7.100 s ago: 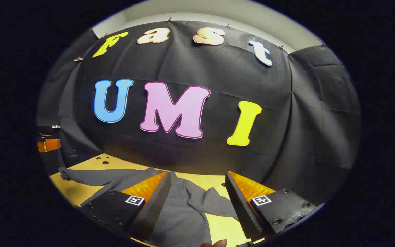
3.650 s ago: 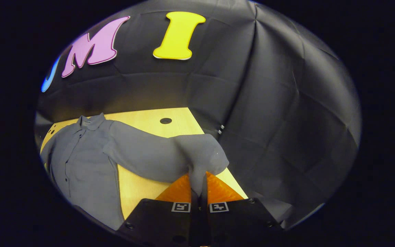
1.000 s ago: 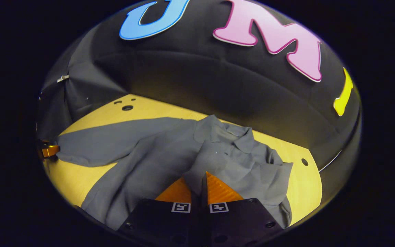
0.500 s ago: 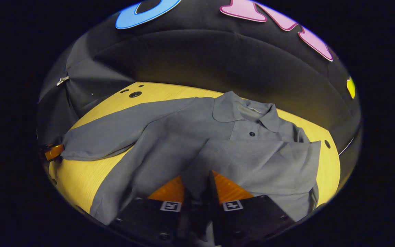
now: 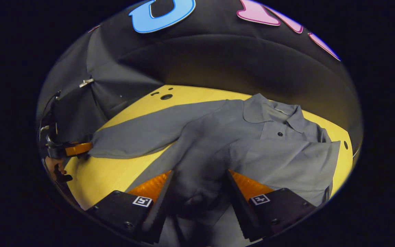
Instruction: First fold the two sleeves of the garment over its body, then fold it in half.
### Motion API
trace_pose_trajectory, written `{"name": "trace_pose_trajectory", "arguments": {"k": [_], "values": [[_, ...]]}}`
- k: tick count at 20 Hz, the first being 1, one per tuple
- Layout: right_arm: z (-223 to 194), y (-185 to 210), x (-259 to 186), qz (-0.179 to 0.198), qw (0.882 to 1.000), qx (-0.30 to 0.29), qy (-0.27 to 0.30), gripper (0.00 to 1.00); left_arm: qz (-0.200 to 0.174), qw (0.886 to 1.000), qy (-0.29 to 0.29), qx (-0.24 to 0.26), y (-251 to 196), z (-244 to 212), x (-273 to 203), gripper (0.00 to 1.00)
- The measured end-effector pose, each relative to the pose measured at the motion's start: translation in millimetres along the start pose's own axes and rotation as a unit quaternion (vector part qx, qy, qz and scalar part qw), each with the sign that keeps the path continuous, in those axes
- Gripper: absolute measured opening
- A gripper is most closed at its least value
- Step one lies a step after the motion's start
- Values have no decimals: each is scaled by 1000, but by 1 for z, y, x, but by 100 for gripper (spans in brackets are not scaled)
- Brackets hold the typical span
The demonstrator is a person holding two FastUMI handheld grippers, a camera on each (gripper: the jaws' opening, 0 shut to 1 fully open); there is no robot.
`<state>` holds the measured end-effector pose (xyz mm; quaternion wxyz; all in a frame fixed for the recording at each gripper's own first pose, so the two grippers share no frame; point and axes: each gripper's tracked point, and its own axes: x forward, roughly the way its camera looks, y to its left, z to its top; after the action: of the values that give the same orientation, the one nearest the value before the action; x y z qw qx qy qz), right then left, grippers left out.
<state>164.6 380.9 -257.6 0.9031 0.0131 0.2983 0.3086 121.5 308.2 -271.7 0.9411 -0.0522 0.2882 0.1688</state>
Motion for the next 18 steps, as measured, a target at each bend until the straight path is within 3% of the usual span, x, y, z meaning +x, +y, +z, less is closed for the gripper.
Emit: {"name": "trace_pose_trajectory", "arguments": {"k": [6,10,18], "values": [[23,-19,-63,-26,998,3,-61,90,-5,999,-37,-4,-14,26,-25,8],[16,-47,-101,-61,995,3,-80,90,-33,995,-94,-17,-41,67,-55,8],[11,-99,-177,-105,986,37,-126,91,-101,984,-143,24,-151,126,-102,8]]}}
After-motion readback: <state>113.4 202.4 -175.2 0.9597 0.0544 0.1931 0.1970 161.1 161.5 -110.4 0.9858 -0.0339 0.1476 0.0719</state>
